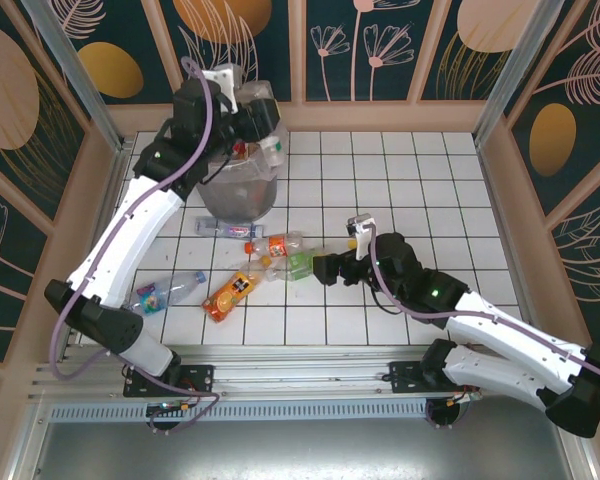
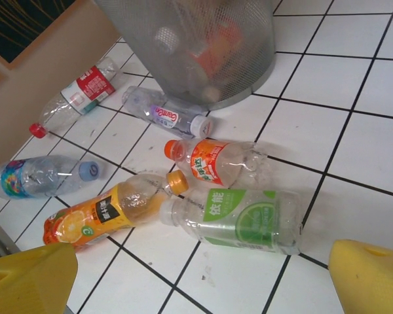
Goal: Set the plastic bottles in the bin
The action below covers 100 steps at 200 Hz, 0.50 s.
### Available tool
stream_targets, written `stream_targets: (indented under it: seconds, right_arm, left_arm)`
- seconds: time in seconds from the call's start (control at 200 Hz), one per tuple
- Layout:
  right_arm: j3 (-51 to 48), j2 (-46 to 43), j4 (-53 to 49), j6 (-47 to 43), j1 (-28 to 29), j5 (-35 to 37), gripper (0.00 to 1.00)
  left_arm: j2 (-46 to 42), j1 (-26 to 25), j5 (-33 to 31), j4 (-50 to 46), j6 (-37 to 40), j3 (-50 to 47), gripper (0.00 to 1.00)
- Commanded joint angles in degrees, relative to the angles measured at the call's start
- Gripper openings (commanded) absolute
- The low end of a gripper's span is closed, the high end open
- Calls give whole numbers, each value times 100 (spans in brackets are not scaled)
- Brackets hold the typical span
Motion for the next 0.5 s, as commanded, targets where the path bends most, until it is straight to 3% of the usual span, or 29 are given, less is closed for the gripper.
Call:
stream_targets:
  seconds: [0.0,0.185,0.495]
  right_arm:
    - [202,-157,-165,22,16,179,99]
    - [212,-148,-213,30,16,177,99]
    - [243,-109,-269,12,11,205,99]
  left_arm:
    - [342,169,-700,-840,747,822,64]
    - [942,391,-1349,-1303,1315,1772,64]
    - [1906,559,-1543,-1803,1922,2405,63]
